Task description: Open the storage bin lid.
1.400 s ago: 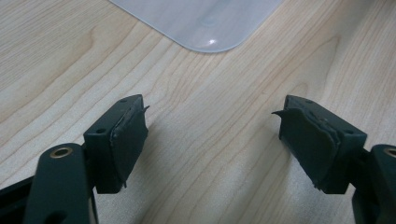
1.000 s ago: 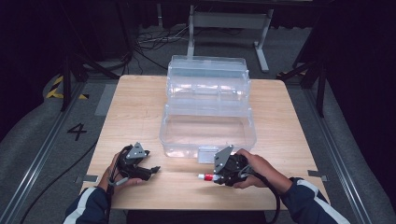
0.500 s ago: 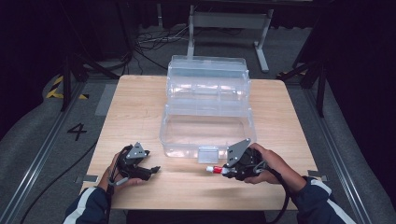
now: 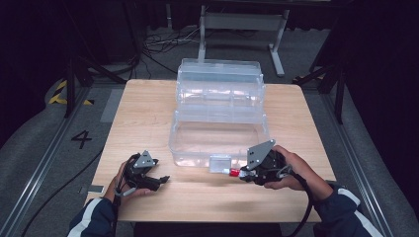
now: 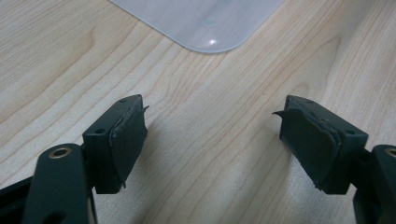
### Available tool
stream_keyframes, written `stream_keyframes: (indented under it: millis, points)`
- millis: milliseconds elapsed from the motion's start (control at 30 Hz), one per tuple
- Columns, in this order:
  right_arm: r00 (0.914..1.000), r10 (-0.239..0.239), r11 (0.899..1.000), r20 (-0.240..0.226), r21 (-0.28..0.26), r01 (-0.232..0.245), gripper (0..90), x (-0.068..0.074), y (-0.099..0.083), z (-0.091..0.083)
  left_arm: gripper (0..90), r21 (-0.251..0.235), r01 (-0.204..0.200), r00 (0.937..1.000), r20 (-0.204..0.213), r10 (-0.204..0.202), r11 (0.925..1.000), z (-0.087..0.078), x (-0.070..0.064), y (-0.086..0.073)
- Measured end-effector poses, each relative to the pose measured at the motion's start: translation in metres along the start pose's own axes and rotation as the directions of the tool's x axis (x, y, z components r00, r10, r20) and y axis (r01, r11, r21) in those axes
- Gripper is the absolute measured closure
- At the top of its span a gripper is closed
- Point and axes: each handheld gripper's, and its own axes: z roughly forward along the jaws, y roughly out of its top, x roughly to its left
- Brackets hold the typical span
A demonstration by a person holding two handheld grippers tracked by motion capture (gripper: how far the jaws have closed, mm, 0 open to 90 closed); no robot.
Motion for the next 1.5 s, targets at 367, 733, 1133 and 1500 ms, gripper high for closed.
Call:
stream_keyframes:
  millis: [367,733,1133,1500]
  points:
    - [0.9987,-0.018,1.0,0.048,-0.004,0.019,70.2,-0.02,0.018,-0.028,22.8,0.0,0.0,1.0,0.0,0.0,1.0,0.0,0.0,0.0]
    - [0.9939,-0.028,0.999,0.107,-0.013,0.03,70.2,-0.034,0.037,-0.048,22.8,0.0,0.001,1.0,-0.001,-0.001,1.0,0.0,0.0,0.0]
    - [0.9869,-0.005,0.999,0.161,0.048,-0.002,70.2,-0.068,0.054,-0.054,22.7,0.0,0.0,1.0,-0.004,0.0,1.0,0.0,0.0,0.0]
    - [0.991,0.023,0.992,0.132,0.117,-0.038,70.2,-0.101,0.053,-0.03,22.7,0.0,0.0,1.0,-0.004,0.0,1.0,0.0,0.0,0.0]
